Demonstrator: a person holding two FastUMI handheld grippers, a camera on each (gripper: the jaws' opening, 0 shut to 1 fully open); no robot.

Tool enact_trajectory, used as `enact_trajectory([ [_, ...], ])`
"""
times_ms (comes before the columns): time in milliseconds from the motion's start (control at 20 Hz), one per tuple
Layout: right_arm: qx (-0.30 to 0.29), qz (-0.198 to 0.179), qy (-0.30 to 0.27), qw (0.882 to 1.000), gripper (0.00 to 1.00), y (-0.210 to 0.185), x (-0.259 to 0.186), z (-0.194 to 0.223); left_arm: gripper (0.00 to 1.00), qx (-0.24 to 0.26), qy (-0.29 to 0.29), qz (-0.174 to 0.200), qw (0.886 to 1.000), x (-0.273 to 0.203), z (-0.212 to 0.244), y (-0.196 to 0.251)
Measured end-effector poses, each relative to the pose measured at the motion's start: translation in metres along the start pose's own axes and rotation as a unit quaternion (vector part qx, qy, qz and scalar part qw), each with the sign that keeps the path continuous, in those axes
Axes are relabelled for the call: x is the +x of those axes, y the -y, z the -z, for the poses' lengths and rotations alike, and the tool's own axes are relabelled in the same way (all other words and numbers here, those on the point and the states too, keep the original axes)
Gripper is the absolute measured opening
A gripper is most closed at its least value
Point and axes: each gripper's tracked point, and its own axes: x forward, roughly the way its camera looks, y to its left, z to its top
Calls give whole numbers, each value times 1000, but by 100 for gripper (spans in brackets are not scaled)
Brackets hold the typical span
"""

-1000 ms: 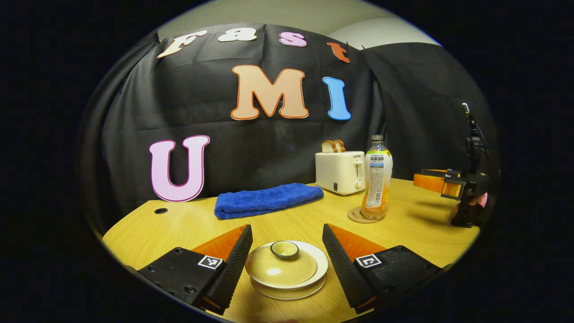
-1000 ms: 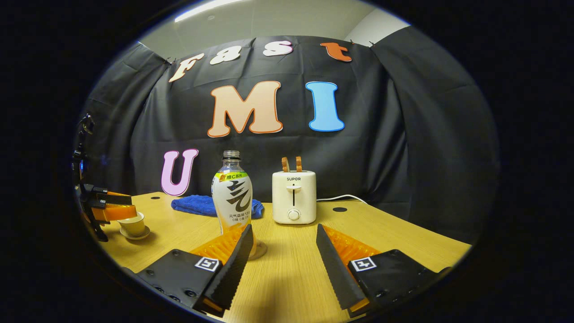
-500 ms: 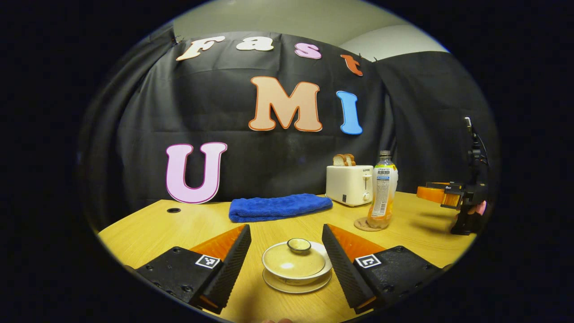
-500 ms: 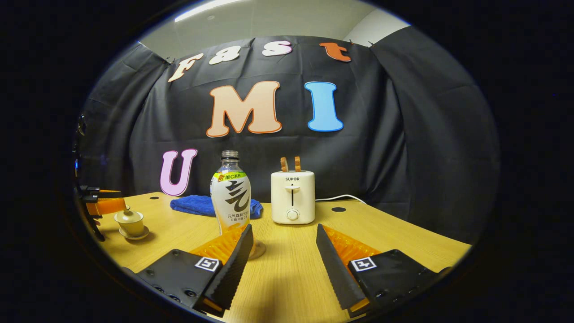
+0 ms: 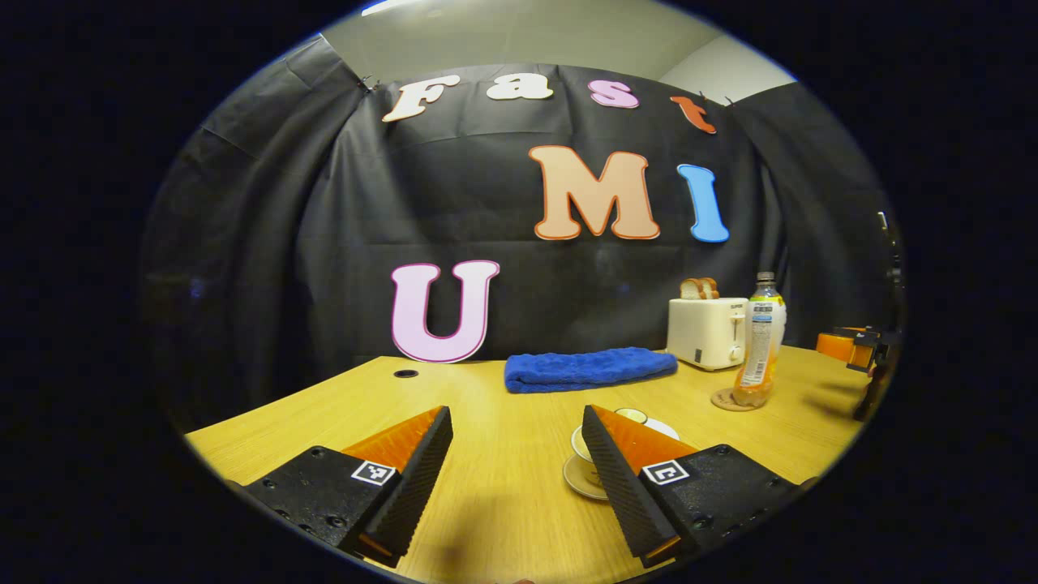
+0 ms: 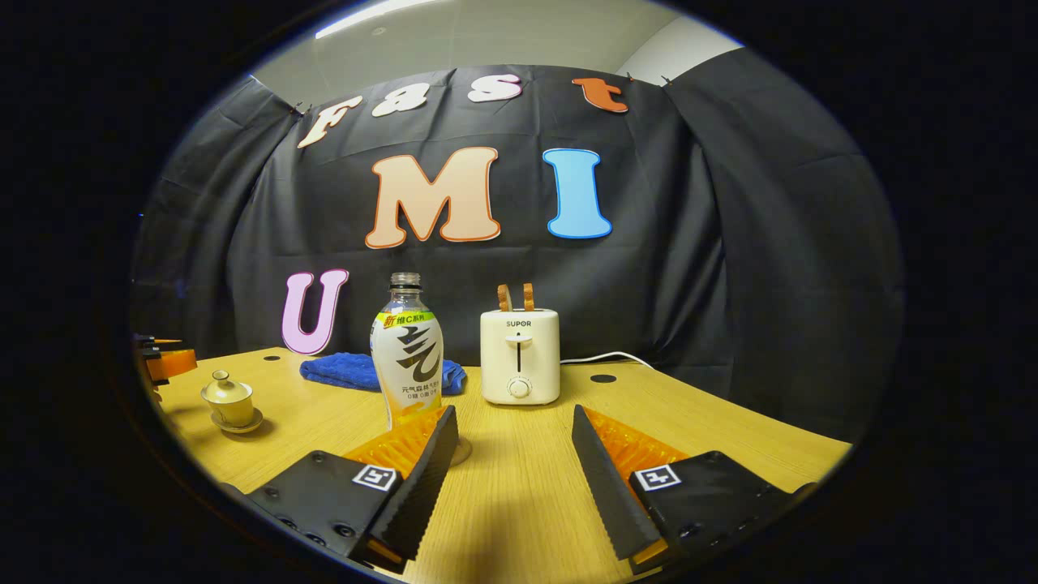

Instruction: Open the teacup lid with one hand, grasp the water bottle and pour water into the teacup with the other hand; after pouring, place the water bottle on the coaster and then close the teacup lid.

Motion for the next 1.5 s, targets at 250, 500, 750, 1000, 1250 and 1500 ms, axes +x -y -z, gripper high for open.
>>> enact_trajectory([
  [250, 0, 3, 0, 1000, 88, 1, 0, 0, 93, 3, 0, -92, 996, -7, 1, -33],
  [500, 0, 3, 0, 1000, 90, 1, 0, -1, 94, 4, 0, -110, 994, -11, 0, -39],
  [750, 0, 2, 0, 1000, 89, 1, -1, 0, 94, 0, 0, -91, 996, -9, 1, -32],
  [1000, 0, 2, 0, 1000, 90, 1, -1, -1, 94, 1, 0, -92, 996, -9, 1, -32],
  [1250, 0, 2, 0, 1000, 90, 1, 0, 0, 94, 1, 0, -92, 996, -10, 1, -33],
  [1500, 0, 2, 0, 1000, 92, 1, -1, 0, 94, 2, 0, -92, 996, -10, 1, -33],
])
